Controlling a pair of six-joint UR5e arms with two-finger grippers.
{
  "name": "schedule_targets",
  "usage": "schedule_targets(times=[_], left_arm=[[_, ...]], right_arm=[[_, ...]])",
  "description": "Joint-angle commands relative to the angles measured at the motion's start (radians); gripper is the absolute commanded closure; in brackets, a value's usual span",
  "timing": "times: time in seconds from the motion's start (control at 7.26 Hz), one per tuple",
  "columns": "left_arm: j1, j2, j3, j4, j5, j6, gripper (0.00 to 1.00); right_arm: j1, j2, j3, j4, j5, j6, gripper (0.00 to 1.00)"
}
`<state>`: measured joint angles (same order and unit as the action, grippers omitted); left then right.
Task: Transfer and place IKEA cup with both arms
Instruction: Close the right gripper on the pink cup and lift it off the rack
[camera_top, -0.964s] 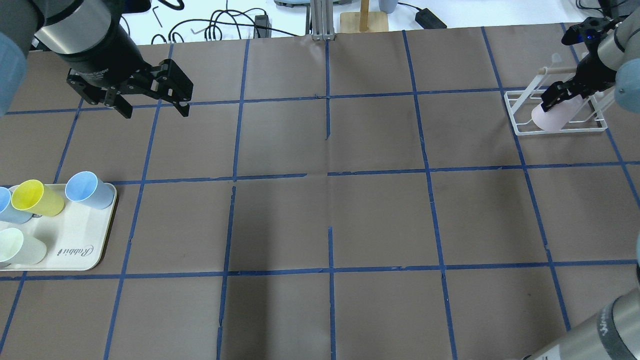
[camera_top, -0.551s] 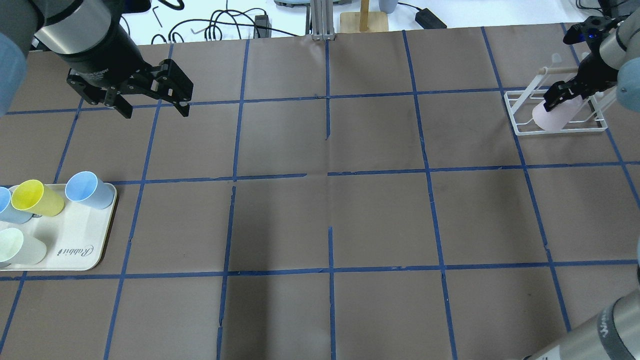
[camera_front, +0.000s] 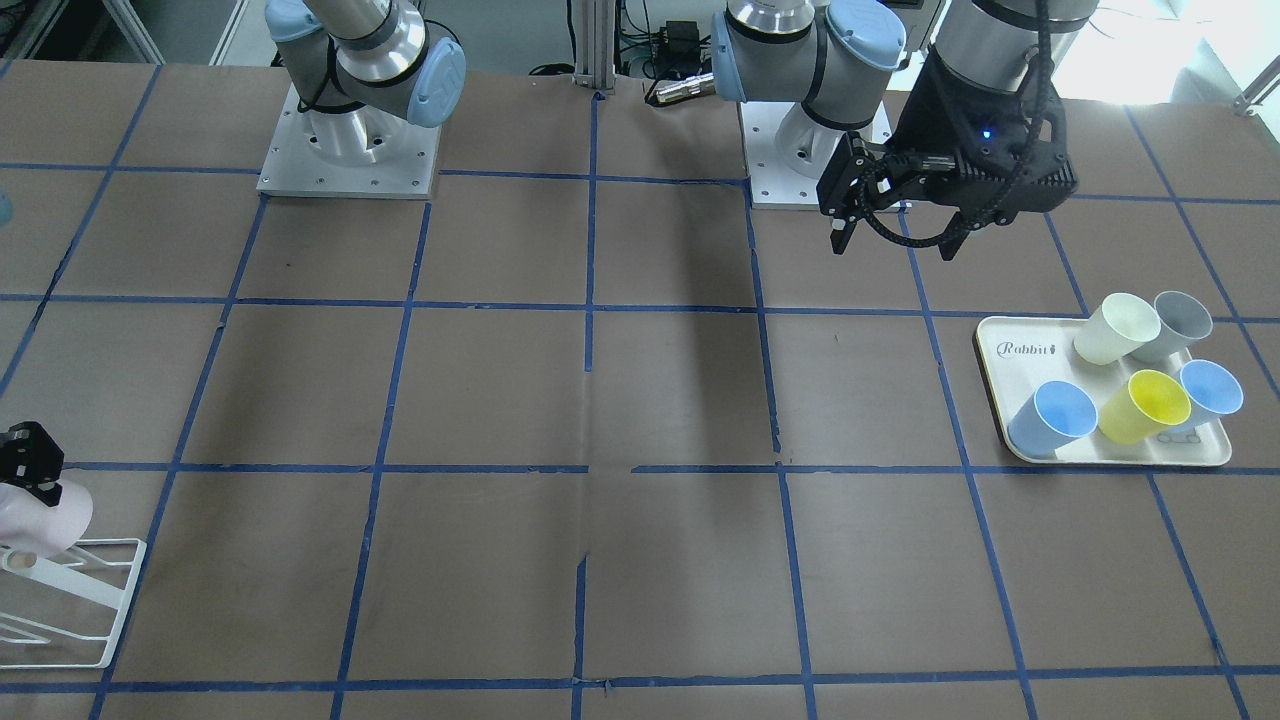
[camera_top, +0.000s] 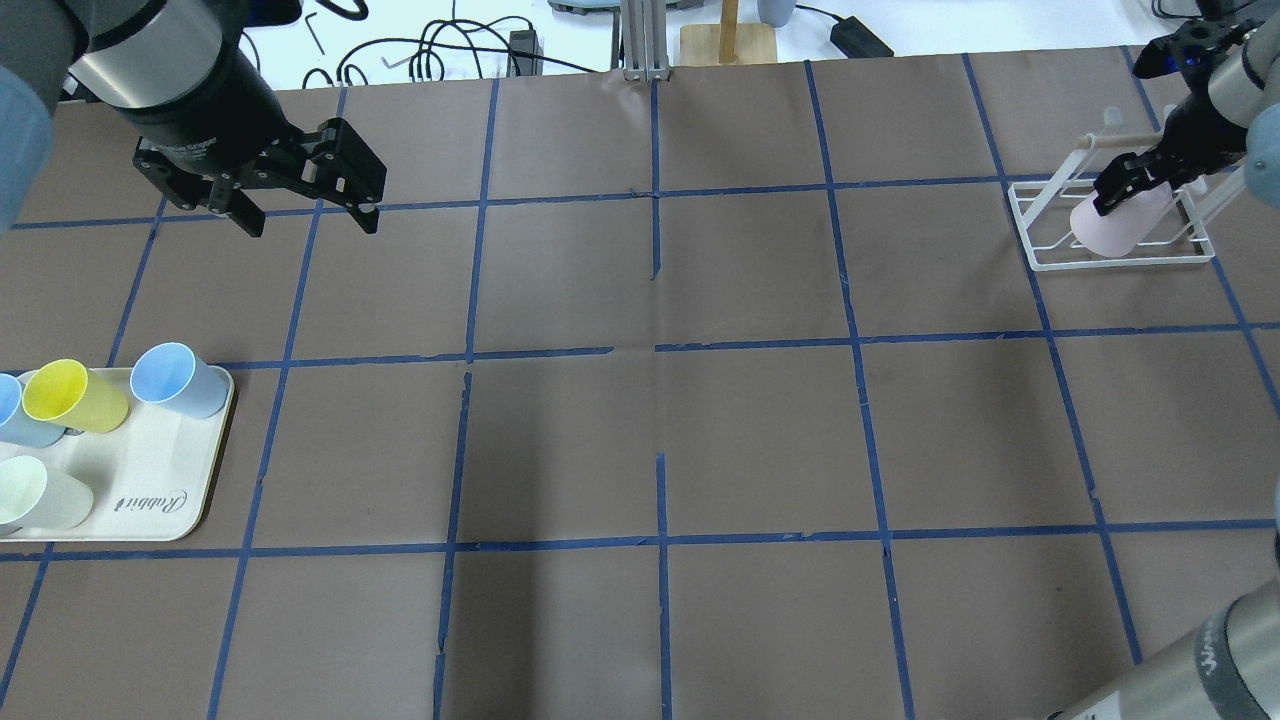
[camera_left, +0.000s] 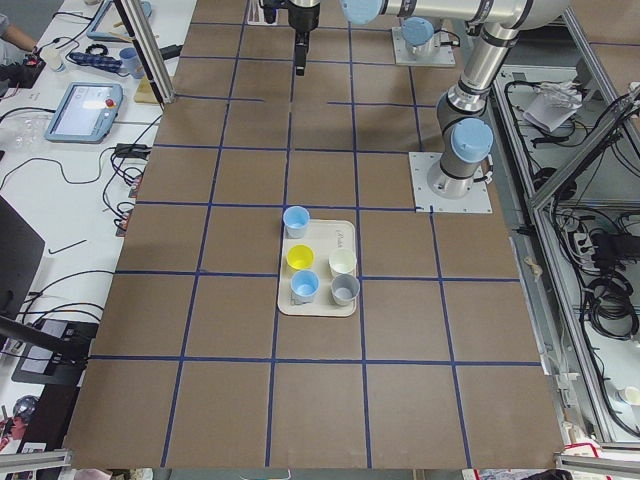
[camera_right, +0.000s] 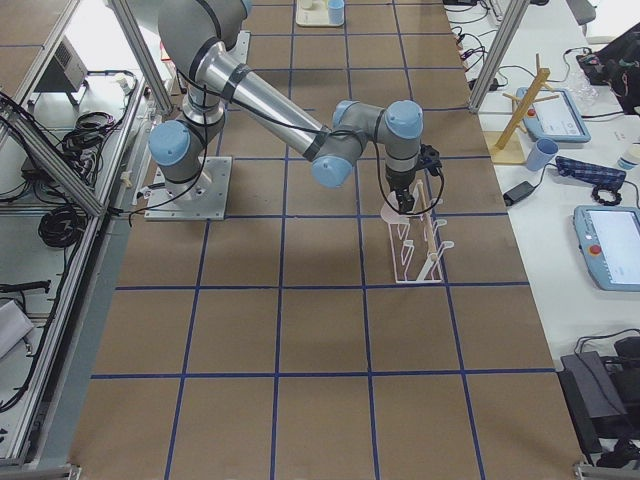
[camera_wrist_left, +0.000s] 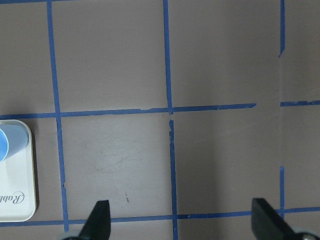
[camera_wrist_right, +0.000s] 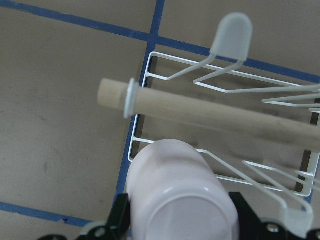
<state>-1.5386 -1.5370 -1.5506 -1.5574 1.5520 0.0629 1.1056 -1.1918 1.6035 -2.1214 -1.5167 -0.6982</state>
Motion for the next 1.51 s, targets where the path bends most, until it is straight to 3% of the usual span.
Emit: schedule_targets(times=[0.0, 0.55, 0.96, 1.38], left_arm=[[0.002, 0.0, 0.001, -0.001, -0.001, 0.0, 0.0], [0.0, 0.0, 0.001, -0.001, -0.003, -0.002, 0.0], [0.002, 0.0, 0.0, -0.001, -0.003, -0.002, 0.0], [0.049, 0.006, -0.012, -0.041, -0.191, -0.006, 0.0]], right_arm=[[0.0, -0.026, -0.065, 0.126, -0.014, -0.001, 0.74], [0.0, -0.098, -0.102, 0.23, -0.045, -0.012, 0.76], [0.017, -0.21, -0.102, 0.348, 0.001, -0.058, 0.79], [0.036, -0.267, -0.1, 0.654, 0.382, -0.075, 0.8]])
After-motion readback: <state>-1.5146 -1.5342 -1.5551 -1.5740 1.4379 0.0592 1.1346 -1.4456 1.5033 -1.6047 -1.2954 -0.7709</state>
